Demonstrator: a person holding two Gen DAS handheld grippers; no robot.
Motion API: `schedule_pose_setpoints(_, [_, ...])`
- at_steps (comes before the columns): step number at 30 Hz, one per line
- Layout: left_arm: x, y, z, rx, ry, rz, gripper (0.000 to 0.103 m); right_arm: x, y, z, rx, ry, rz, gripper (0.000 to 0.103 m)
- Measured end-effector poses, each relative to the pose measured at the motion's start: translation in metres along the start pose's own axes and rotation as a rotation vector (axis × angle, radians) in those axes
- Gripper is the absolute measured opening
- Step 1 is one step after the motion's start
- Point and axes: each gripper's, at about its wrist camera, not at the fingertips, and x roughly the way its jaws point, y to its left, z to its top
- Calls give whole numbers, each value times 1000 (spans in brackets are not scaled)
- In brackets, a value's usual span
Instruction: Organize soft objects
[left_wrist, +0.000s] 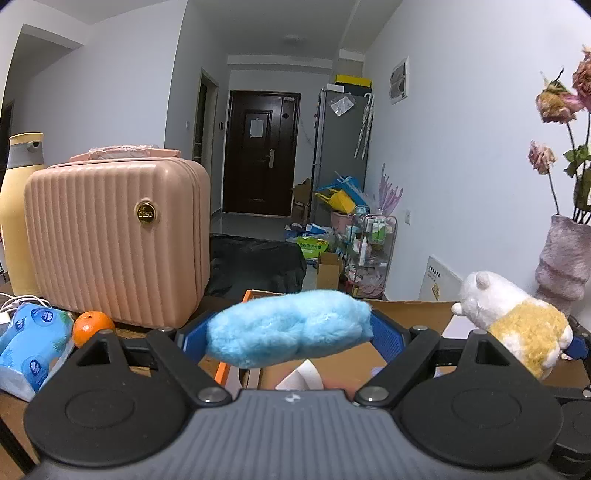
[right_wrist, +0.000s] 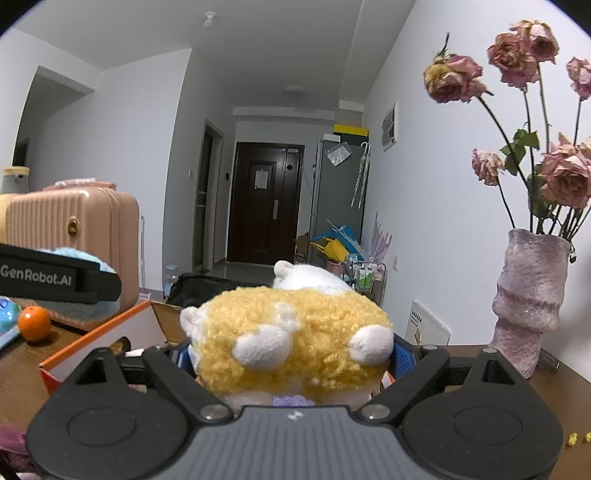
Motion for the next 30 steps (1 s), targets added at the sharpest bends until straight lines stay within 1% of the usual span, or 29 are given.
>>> schedule_pose_setpoints(9, [27, -5, 1, 5, 37, 27, 88, 32, 5, 2, -39, 57, -18, 93])
schedule_pose_setpoints(12, [34, -8, 0, 12, 53, 50, 88, 39, 6, 4, -33, 78, -12, 93])
schedule_pose_setpoints(19, [52, -10, -4, 30, 88, 65, 88, 55, 4, 4, -24, 145, 0, 93])
schedule_pose_setpoints(26, [57, -7, -5, 31, 86, 67, 88, 56, 7, 0, -41, 156, 1, 94])
schedule_pose_setpoints(28, [57, -6, -4, 29, 79, 68, 91, 57, 7, 0, -42, 165, 1, 95])
schedule_pose_setpoints(30, [56, -4, -4, 22, 73, 70, 101, 58, 7, -1, -44, 175, 0, 97])
